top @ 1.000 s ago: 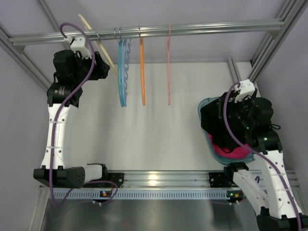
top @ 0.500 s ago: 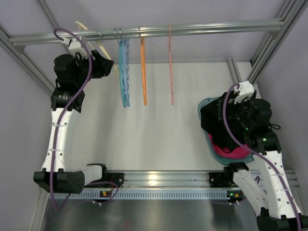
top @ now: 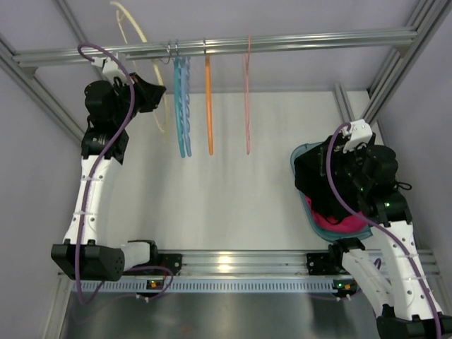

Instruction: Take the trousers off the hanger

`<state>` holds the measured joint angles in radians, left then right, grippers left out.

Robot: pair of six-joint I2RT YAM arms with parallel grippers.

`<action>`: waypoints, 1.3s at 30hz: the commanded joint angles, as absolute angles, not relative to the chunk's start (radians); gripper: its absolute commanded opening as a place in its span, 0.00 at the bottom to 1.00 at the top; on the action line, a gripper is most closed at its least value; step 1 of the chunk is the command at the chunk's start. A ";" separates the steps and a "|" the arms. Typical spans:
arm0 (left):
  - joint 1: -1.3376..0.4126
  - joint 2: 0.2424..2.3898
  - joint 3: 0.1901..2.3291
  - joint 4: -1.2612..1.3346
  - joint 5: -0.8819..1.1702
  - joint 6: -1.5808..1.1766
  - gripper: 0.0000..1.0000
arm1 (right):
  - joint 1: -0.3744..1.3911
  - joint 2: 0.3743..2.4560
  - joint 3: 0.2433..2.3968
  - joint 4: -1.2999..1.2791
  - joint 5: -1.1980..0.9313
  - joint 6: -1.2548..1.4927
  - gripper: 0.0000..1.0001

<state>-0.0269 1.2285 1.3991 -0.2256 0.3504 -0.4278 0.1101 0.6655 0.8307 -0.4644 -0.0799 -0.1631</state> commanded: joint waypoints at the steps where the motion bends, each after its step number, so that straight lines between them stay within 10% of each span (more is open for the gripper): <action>1: -0.025 1.216 1.385 -0.121 0.354 -0.416 0.05 | 0.095 0.655 0.831 -0.423 -0.078 -0.155 0.99; 39: 0.172 1.286 1.390 -0.052 0.592 -1.049 0.00 | 0.095 0.612 0.827 -0.459 -0.077 -0.173 0.99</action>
<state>0.1516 1.2877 1.3586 -0.0902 0.6395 -0.9165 0.1101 0.6292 0.8246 -0.4755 -0.0769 -0.1646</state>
